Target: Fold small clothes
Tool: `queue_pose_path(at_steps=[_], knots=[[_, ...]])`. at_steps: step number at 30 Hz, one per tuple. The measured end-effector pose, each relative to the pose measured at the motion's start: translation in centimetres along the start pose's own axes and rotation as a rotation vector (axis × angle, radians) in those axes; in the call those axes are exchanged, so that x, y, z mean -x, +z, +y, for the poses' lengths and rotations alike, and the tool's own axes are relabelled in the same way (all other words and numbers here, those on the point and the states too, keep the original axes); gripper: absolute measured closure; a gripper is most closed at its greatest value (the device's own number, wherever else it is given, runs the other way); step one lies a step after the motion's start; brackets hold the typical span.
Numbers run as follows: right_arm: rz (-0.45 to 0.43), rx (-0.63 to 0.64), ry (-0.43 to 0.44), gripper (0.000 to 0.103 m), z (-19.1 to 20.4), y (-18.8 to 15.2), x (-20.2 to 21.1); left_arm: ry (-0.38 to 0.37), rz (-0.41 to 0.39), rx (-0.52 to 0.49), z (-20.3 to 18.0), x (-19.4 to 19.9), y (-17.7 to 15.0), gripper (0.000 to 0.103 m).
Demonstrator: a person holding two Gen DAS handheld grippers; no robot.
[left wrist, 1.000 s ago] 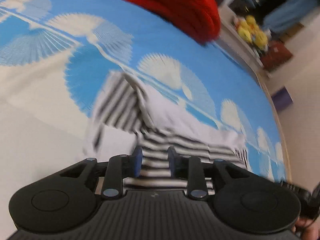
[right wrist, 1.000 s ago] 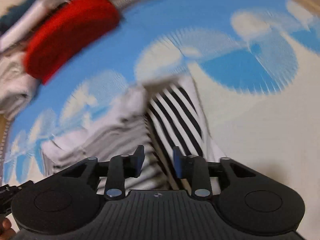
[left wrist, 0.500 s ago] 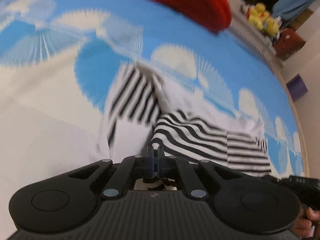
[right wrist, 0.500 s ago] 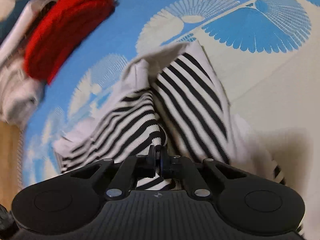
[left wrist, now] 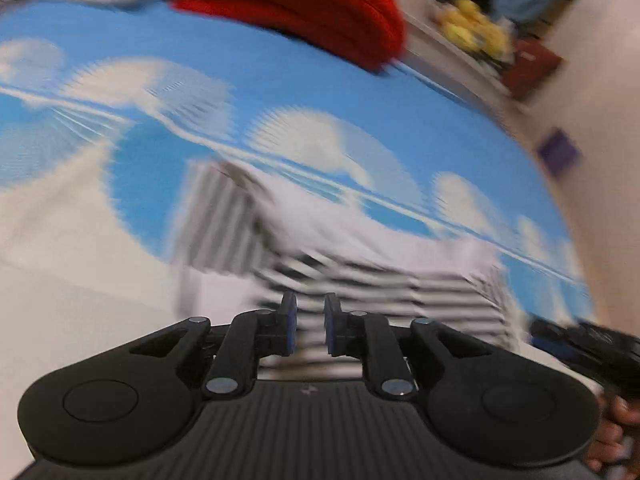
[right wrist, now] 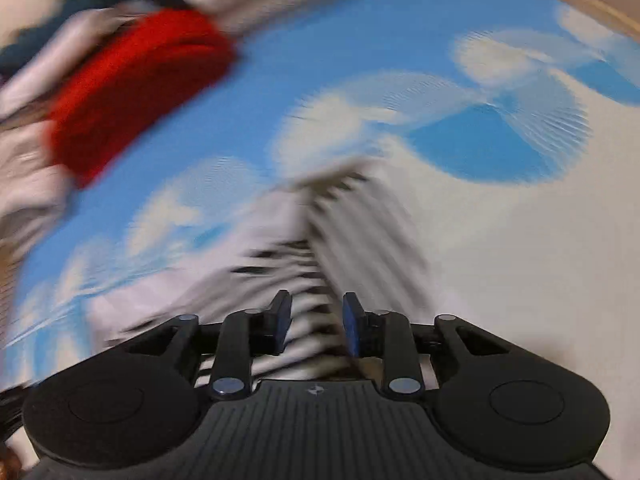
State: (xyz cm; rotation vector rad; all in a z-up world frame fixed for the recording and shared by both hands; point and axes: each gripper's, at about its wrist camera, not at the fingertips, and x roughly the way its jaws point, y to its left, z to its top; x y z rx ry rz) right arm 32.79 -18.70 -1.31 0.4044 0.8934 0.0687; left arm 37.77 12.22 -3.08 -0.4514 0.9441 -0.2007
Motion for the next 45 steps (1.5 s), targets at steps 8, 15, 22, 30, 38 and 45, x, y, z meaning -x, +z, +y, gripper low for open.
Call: queue_pose_path(at_steps=[8,15,22,30,38,45], knots=[[0.449,0.0,0.112,0.056,0.6,-3.9,-6.8,0.059,0.23,0.025,1.2,-3.9,-1.5,0.078],[0.436,0.167,0.334,0.056,3.1,-2.5,-6.0,-0.042,0.239,-0.003,0.5,-3.6,-1.4,0.077],[0.496,0.654,0.242,0.06,7.5,-6.8,-6.6,0.013,0.255,-0.033,2.0,-3.8,-1.0,0.077],[0.297,0.538,0.028,0.071,3.1,-0.9,-6.9,0.045,0.272,-0.145,2.3,-4.5,-0.7,0.078],[0.387,0.553,0.037,0.079,1.1,-1.3,-6.2,0.064,0.323,-0.247,1.6,-4.1,-2.0,0.076],[0.155,0.333,0.038,0.068,0.7,0.4,4.7,0.011,0.106,-0.197,-1.2,7.5,-1.8,0.076]])
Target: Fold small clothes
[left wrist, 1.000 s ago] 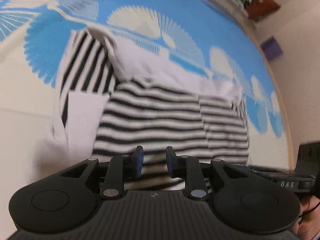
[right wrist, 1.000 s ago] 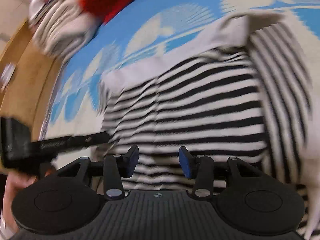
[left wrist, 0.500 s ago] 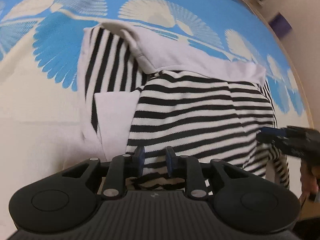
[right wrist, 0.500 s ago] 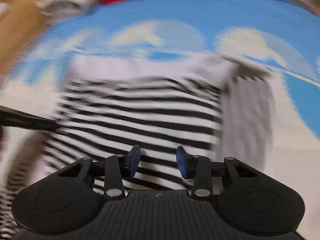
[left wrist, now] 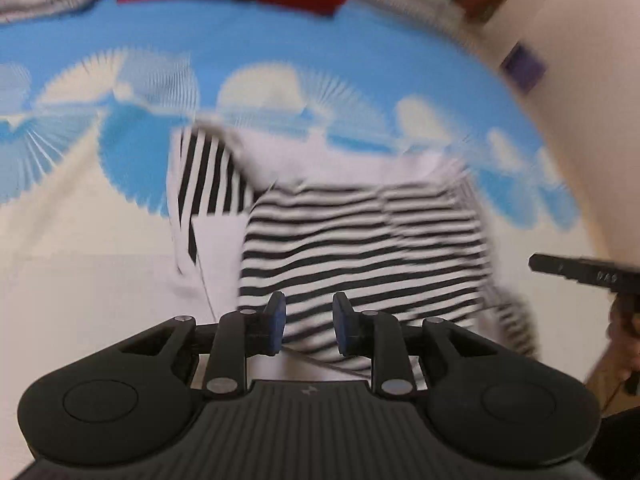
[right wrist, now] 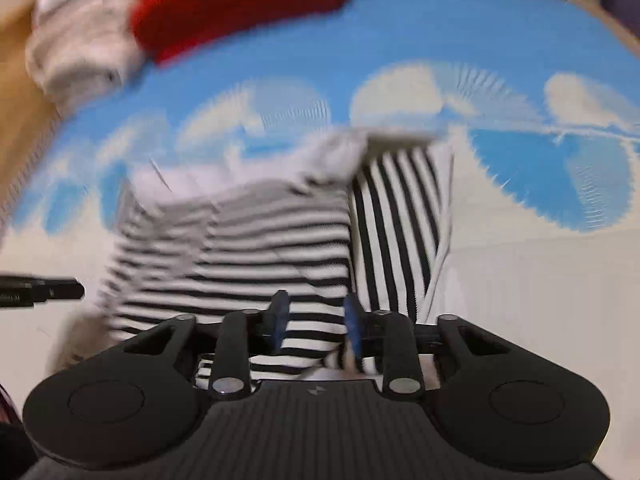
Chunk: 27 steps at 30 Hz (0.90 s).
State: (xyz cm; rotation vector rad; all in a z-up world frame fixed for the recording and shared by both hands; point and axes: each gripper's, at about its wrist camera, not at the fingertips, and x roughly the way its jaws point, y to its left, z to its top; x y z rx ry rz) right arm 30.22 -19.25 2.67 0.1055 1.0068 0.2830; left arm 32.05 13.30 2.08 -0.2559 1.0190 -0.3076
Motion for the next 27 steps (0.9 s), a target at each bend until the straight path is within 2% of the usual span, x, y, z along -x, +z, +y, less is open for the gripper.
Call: queue_pose_path(at_steps=[4,6,7,8,9,11,14,15,17,20,23,27], knots=[[-0.141,0.008,-0.017,0.058,0.2,-3.4,8.3,0.059,-0.111,-0.055,-2.0,7.6,-3.8,0.073],[-0.197,-0.007,-0.035,0.049,-0.6,-6.2,11.3,0.066,-0.153,-0.042,-2.2,10.4,-7.2,0.068],[-0.214,-0.02,-0.039,0.046,-1.1,-8.1,12.3,0.07,-0.167,-0.023,-2.0,11.5,-9.2,0.061],[-0.219,-0.035,-0.045,0.038,-1.6,-9.9,12.6,0.072,-0.176,0.005,-1.5,12.1,-11.3,0.053],[-0.21,-0.061,-0.062,0.033,-2.2,-11.7,12.8,0.074,-0.175,0.039,-1.1,12.3,-13.1,0.05],[-0.17,-0.129,-0.096,0.032,-3.5,-14.9,12.3,0.083,-0.142,0.149,0.1,11.4,-16.5,0.048],[-0.099,-0.22,-0.116,0.033,-5.2,-18.2,10.5,0.108,-0.085,0.255,1.9,8.9,-20.0,0.047],[-0.063,-0.25,-0.131,0.033,-5.6,-18.8,9.9,0.138,-0.026,0.307,2.4,7.8,-20.5,0.048],[-0.042,-0.283,-0.116,0.033,-6.0,-19.3,9.1,0.098,-0.011,0.378,3.1,7.1,-20.6,0.045],[0.009,-0.27,-0.127,0.033,-5.8,-19.7,7.4,0.09,0.015,0.391,3.6,5.8,-20.2,0.038],[0.075,-0.254,-0.184,0.033,-5.7,-20.8,5.9,0.107,0.062,0.422,4.4,4.4,-20.9,0.038],[0.11,-0.262,-0.255,0.033,-6.2,-21.5,5.2,0.114,0.122,0.434,5.1,3.0,-22.0,0.038]])
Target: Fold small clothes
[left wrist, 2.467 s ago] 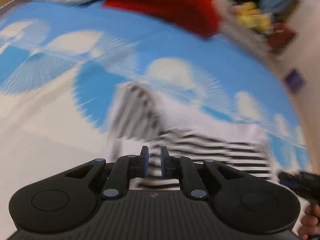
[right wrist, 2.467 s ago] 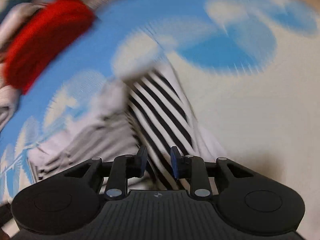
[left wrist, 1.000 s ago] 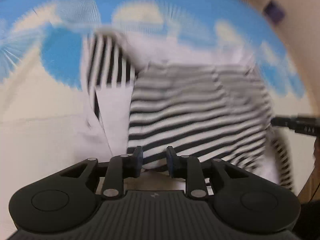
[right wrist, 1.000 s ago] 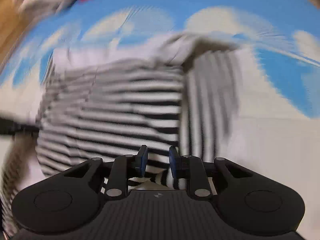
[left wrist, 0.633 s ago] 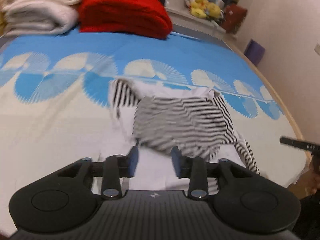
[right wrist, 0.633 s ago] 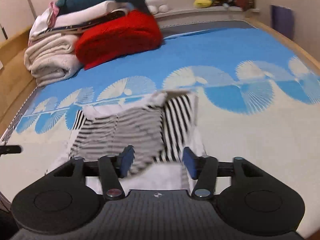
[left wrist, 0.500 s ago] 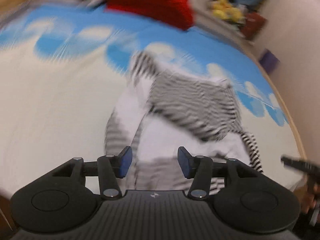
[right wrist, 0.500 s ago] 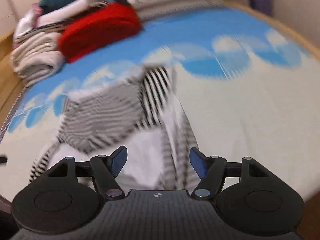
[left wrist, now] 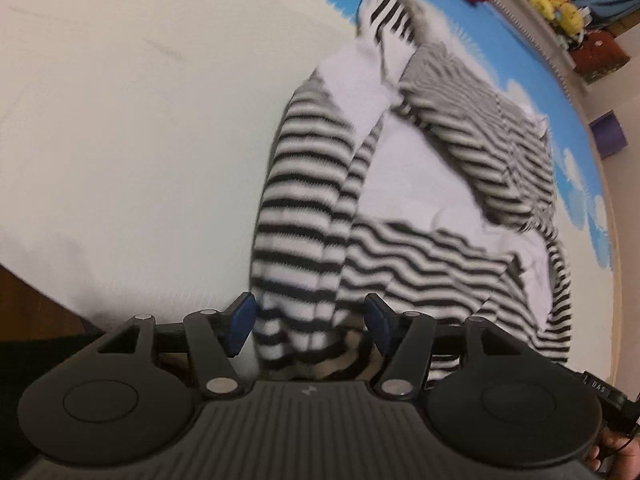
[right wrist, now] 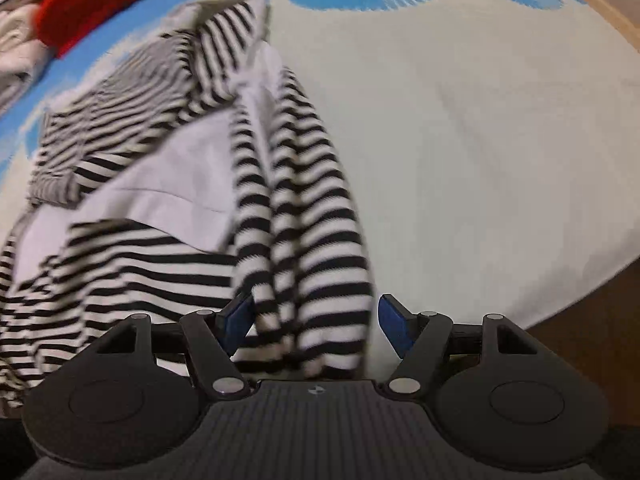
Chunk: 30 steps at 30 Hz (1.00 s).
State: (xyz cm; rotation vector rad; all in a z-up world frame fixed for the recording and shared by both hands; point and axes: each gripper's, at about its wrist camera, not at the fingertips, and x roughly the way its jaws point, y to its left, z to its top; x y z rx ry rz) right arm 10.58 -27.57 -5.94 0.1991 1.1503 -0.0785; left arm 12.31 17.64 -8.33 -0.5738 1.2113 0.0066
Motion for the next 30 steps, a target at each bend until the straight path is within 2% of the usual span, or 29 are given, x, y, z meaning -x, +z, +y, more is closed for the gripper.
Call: queue_pose_path(at_steps=[2,4,5,6,7,8,9,11,14,15,16,18,19,20,21,22,24,27,30], knots=[[0.018,-0.026,0.005,0.033,-0.4,-0.2,-0.6,0.004,0.021,-0.004,0.2,-0.8,-0.4,0.038],[0.032,-0.035,0.02,0.033,-0.5,-0.3,-1.0,0.009,0.008,-0.012,0.2,-0.9,-0.6,0.039],[0.031,-0.028,0.018,0.035,-0.4,-0.5,-1.1,0.011,0.003,-0.026,0.1,-0.8,-0.7,0.045],[0.02,-0.014,0.012,0.047,-0.1,-0.6,-1.0,0.011,0.0,-0.044,-0.1,-0.7,-0.8,0.064],[0.01,-0.004,0.015,0.055,0.0,-0.5,-0.9,0.011,0.002,-0.06,-0.3,-0.7,-1.0,0.076],[-0.002,-0.006,0.031,0.074,0.2,-0.4,-0.6,0.007,0.003,-0.071,-0.4,-0.6,-1.1,0.095],[-0.019,-0.021,0.059,0.094,0.2,-0.3,-0.2,-0.003,-0.011,-0.075,-0.4,-0.2,-1.1,0.096],[-0.071,-0.061,0.098,0.096,-0.1,0.0,1.2,-0.022,-0.088,-0.087,-0.7,1.8,-0.9,0.096],[-0.157,-0.152,0.151,0.097,-1.7,0.5,3.6,-0.061,-0.193,-0.116,-0.8,5.0,-1.1,0.096],[-0.161,-0.172,0.151,0.097,-2.2,0.5,3.7,-0.055,-0.185,-0.114,-0.5,4.9,-1.1,0.096],[-0.144,-0.187,0.141,0.097,-2.6,0.5,3.4,-0.045,-0.143,-0.096,-0.1,4.1,-1.2,0.095],[-0.05,-0.208,0.128,0.091,-2.8,0.3,1.5,-0.031,-0.032,-0.06,0.6,1.9,-1.2,0.093],[0.005,-0.203,0.123,0.091,-2.6,0.1,0.4,-0.026,-0.002,-0.047,0.8,1.2,-1.2,0.088],[0.046,-0.191,0.113,0.087,-2.3,-0.2,-0.5,-0.026,-0.001,-0.033,1.0,0.9,-1.1,0.084],[0.055,-0.179,0.105,0.077,-2.1,-0.3,-0.9,-0.022,-0.011,-0.031,1.0,0.9,-1.0,0.078],[0.052,-0.162,0.095,0.075,-1.8,-0.3,-1.0,-0.018,-0.021,-0.031,1.1,1.0,-1.0,0.074],[0.045,-0.141,0.077,0.063,-1.6,-0.1,-1.0,-0.018,-0.019,-0.011,1.3,1.0,-1.0,0.068],[0.054,-0.135,0.066,0.061,-1.4,-0.3,-1.3,-0.016,0.015,-0.002,1.2,0.3,-0.9,0.063],[0.049,-0.104,0.059,0.059,-1.0,-0.3,-1.5,0.01,0.011,-0.049,0.5,-0.3,-1.2,0.063]])
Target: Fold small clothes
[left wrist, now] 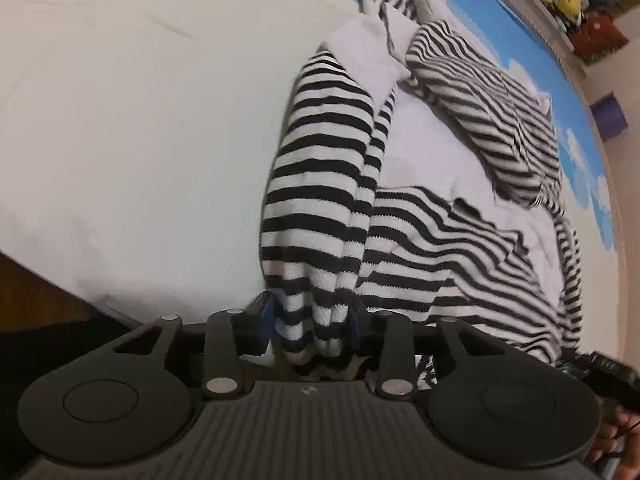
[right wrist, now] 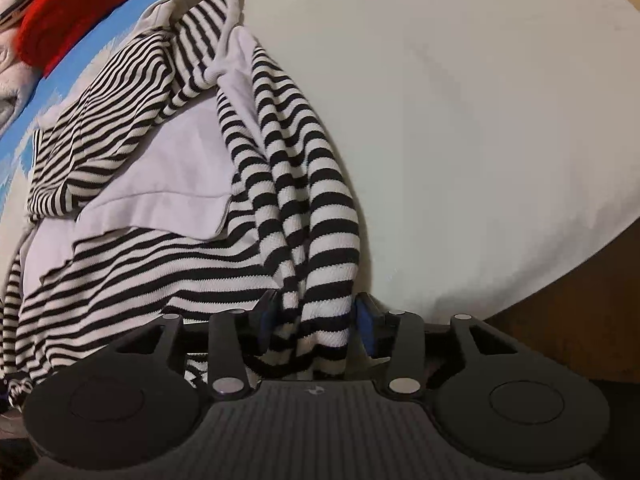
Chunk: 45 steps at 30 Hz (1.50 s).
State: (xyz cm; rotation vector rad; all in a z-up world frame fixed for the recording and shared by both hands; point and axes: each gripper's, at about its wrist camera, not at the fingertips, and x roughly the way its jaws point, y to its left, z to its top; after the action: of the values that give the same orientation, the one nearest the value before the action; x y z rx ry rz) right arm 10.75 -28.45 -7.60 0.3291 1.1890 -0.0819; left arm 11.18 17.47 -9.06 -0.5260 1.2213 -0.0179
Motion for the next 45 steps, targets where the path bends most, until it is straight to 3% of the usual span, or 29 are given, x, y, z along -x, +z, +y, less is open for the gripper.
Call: queue_pose_path(at_steps=[1,2,3,5,9,11,12,14,17,25,26,28,29,41,45], knots=[[-0.004,0.011,-0.002,0.059,0.2,-0.1,0.0,0.007,-0.011,-0.014,-0.2,-0.1,-0.2,0.063],[-0.007,0.019,-0.001,0.06,0.3,-0.2,0.0,0.017,-0.023,-0.028,-0.3,-0.2,-0.3,0.07],[-0.01,0.028,0.004,0.073,0.4,-0.2,0.1,0.017,-0.032,-0.041,-0.5,-0.1,-0.4,0.092],[-0.026,0.03,0.044,0.094,0.5,-0.2,0.4,-0.007,-0.047,-0.048,-0.7,0.4,-0.5,0.096],[-0.122,-0.004,0.073,0.094,-0.2,0.3,2.5,-0.037,-0.094,-0.045,-0.8,2.1,-0.9,0.095],[-0.096,-0.035,0.057,0.089,-0.9,0.4,2.1,-0.02,-0.076,-0.034,-0.6,1.8,-1.0,0.091],[-0.062,-0.047,0.038,0.079,-1.1,0.2,1.5,-0.003,-0.06,-0.031,-0.4,1.4,-1.0,0.085],[0.012,-0.04,0.025,0.07,-1.0,-0.1,0.1,0.009,-0.035,-0.025,-0.1,0.7,-0.9,0.079],[-0.002,0.027,-0.004,0.069,0.0,-0.3,0.1,0.011,-0.033,-0.017,-0.1,0.4,-0.8,0.078],[-0.005,0.041,-0.012,0.069,0.2,-0.5,0.4,0.013,-0.028,-0.023,-0.2,0.1,-1.0,0.078],[-0.007,0.041,-0.01,0.07,0.1,-0.5,0.4,0.015,-0.029,-0.027,-0.2,0.0,-0.9,0.078],[-0.011,0.039,0.009,0.084,0.1,-0.5,0.4,0.018,-0.033,-0.035,-0.3,0.0,-1.0,0.082],[-0.015,0.039,0.024,0.091,0.1,-0.5,0.5,0.016,-0.037,-0.045,-0.5,0.0,-1.0,0.091],[-0.052,0.067,0.031,0.093,0.7,-0.7,0.8,0.021,-0.064,-0.091,-1.2,0.4,-1.3,0.094],[-0.119,0.072,0.052,0.095,0.9,-0.4,1.9,0.023,-0.1,-0.138,-2.1,1.3,-1.4,0.095]])
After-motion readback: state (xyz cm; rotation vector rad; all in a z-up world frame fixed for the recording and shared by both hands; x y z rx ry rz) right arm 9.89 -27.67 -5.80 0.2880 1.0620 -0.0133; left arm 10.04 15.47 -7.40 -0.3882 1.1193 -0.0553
